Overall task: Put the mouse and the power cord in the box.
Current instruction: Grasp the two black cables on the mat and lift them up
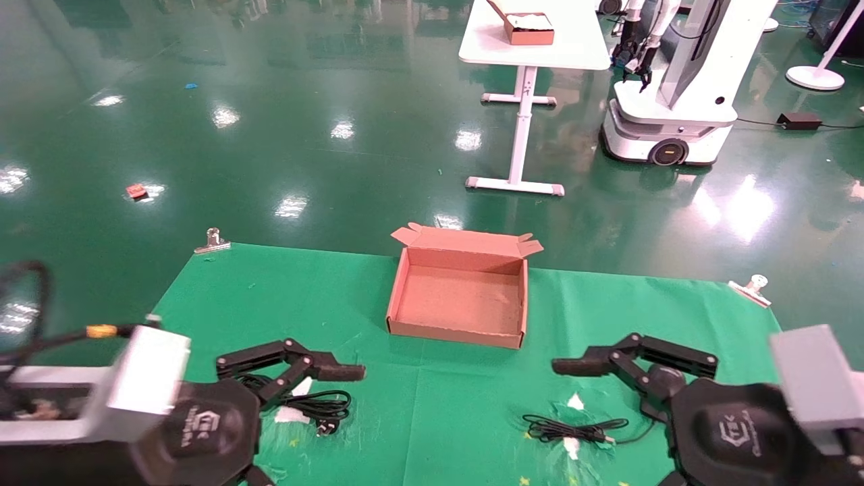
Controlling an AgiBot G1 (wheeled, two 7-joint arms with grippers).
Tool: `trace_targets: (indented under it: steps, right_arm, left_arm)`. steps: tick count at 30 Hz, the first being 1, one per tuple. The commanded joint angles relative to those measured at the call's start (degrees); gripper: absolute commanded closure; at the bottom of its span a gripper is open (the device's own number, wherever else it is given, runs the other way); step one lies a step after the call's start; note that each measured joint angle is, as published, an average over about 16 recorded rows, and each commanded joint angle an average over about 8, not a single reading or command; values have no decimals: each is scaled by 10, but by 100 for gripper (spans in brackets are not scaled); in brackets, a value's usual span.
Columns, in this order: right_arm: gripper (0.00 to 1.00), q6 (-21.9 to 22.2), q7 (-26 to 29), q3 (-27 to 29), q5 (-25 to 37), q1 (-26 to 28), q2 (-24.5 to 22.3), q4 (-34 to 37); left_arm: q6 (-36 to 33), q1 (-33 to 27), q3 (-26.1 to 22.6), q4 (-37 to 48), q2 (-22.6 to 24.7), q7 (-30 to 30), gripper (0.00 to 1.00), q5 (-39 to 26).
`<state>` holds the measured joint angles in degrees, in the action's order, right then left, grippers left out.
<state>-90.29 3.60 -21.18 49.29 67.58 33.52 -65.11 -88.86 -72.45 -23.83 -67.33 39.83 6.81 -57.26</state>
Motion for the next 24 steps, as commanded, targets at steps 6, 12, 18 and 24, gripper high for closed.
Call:
trace_targets:
  steps: [6, 12, 18, 24]
  right_arm:
    - [0, -7, -61, -67, 54, 51, 1, 67]
    - [0, 6, -133, -119, 138, 109, 17, 155]
    - [0, 25, -217, -168, 255, 175, 60, 250]
    - [0, 56, -302, -217, 358, 222, 125, 354]
  left_arm:
    - [-15, -80, -67, 85, 34, -64, 0, -115]
    - [-10, -149, -133, 202, 81, -149, 0, -210]
    - [15, -205, -179, 335, 140, -237, 0, -288]
    - [96, -240, -208, 450, 196, -313, 0, -354]
